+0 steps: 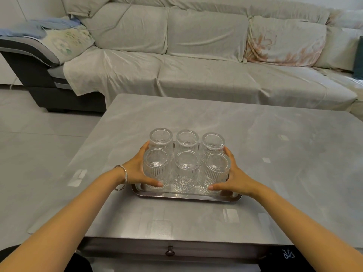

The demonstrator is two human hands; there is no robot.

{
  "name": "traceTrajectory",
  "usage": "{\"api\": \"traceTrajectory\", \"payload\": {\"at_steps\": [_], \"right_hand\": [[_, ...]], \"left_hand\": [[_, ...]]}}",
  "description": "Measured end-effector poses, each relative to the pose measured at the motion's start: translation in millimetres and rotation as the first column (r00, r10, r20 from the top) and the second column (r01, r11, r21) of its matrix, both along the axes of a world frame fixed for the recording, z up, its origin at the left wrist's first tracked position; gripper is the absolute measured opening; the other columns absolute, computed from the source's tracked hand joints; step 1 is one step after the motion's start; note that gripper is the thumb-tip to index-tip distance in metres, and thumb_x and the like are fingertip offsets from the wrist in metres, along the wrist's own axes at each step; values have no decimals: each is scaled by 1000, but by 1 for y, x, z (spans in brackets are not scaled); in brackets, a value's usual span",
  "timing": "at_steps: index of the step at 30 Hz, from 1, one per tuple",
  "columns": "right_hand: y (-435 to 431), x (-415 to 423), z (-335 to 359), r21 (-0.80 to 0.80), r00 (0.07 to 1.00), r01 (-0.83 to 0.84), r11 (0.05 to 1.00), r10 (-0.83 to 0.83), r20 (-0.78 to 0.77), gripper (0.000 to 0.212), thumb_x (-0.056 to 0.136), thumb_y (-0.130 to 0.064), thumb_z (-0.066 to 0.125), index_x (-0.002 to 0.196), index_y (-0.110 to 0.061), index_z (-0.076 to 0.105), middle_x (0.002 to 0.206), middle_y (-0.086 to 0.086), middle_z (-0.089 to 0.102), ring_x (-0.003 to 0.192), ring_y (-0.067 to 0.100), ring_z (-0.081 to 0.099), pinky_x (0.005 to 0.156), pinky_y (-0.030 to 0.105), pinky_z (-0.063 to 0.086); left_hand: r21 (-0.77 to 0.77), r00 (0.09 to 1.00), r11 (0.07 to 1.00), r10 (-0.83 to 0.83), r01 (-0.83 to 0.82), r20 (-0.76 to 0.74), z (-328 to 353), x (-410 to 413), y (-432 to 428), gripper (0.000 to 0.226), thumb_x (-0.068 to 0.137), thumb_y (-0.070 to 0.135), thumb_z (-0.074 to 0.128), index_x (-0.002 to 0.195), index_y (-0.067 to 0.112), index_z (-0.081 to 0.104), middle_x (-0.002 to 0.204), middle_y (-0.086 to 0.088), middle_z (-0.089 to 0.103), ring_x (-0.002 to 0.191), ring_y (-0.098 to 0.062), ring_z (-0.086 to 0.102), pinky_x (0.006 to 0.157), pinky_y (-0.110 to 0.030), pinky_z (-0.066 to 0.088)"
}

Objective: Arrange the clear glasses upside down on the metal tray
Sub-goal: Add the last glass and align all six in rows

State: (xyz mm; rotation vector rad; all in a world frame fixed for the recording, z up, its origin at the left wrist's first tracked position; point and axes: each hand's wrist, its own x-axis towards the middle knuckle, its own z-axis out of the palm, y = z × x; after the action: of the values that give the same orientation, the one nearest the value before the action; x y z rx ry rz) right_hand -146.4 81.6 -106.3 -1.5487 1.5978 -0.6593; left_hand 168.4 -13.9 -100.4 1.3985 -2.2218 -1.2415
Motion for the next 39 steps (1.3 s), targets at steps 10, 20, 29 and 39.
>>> {"api": "traceTrajectory", "payload": {"at_steps": [10,20,29,39], "right_hand": [[-13,9,50,-216,997,81,973,-80,15,99,58,-78,62,137,-62,3,159,-19,3,132,0,18,104,26,22],[-70,36,51,-263,929,-17,965,-82,-361,50,88,-60,41,136,-45,43,158,-2,25,147,21,11,118,48,8],[-70,36,43,-309,910,-13,951,-117,-398,48,88,-56,48,134,-43,46,157,-2,29,147,21,14,116,47,9],[-60,37,54,-277,929,-16,961,-89,-359,54,86,-58,48,137,-41,42,158,-3,24,148,20,10,117,46,7]], "left_hand": [[-70,962,988,119,-140,-244,47,-7,-19,106,59,80,48,143,38,0,157,4,9,142,-16,16,113,-38,20],[-333,909,929,-8,161,417,51,-75,-51,58,83,67,22,138,47,24,154,6,23,142,-24,15,111,-58,18],[-380,883,904,8,194,469,49,-77,-48,60,83,67,22,137,41,30,147,5,35,135,-24,24,100,-49,33],[-393,946,906,-22,155,323,55,-68,-42,74,79,70,35,142,33,23,153,3,25,140,-21,21,112,-44,24]]}}
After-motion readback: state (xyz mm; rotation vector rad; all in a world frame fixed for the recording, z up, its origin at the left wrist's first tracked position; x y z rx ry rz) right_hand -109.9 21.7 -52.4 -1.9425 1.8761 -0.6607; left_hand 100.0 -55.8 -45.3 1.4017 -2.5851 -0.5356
